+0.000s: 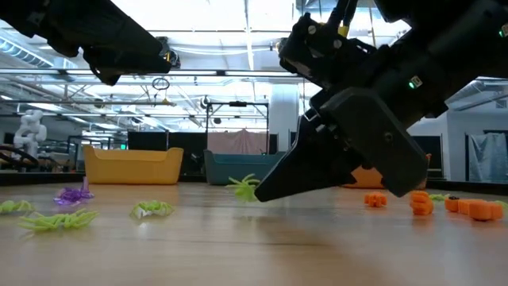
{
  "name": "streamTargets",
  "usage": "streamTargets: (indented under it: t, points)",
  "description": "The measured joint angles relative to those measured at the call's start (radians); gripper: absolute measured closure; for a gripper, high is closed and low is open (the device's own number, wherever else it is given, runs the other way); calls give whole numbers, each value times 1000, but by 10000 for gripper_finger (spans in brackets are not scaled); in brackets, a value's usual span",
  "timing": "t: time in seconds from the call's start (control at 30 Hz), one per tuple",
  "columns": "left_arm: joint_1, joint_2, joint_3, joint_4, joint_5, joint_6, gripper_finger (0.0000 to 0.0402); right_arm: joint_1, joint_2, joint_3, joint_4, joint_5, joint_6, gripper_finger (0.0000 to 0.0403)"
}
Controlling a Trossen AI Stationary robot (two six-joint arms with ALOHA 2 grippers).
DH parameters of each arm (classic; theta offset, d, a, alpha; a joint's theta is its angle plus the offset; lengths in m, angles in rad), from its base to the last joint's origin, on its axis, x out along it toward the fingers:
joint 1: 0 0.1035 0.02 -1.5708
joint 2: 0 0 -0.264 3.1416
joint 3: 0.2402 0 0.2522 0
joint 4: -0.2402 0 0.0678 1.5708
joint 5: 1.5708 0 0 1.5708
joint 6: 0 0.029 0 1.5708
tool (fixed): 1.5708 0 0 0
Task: Sort Halloween decoration
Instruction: Put the green spider toy into the blue bin
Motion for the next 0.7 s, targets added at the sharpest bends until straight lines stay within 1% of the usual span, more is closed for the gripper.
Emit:
streamTargets:
  t: [0.4,0.53,0.67,0.7]
  points:
    - [0,0,0,0,0,9,226,8,-19,0,-1,3,-14,403]
    - [0,0,0,0,0,9,226,28,-72,0,-15,2,-44,403]
    - [0,0,0,0,0,9,226,63,-172,0,-87,7,-51,403]
    - [0,0,0,0,0,8,226,73,-199,0,-104,25,-57,403]
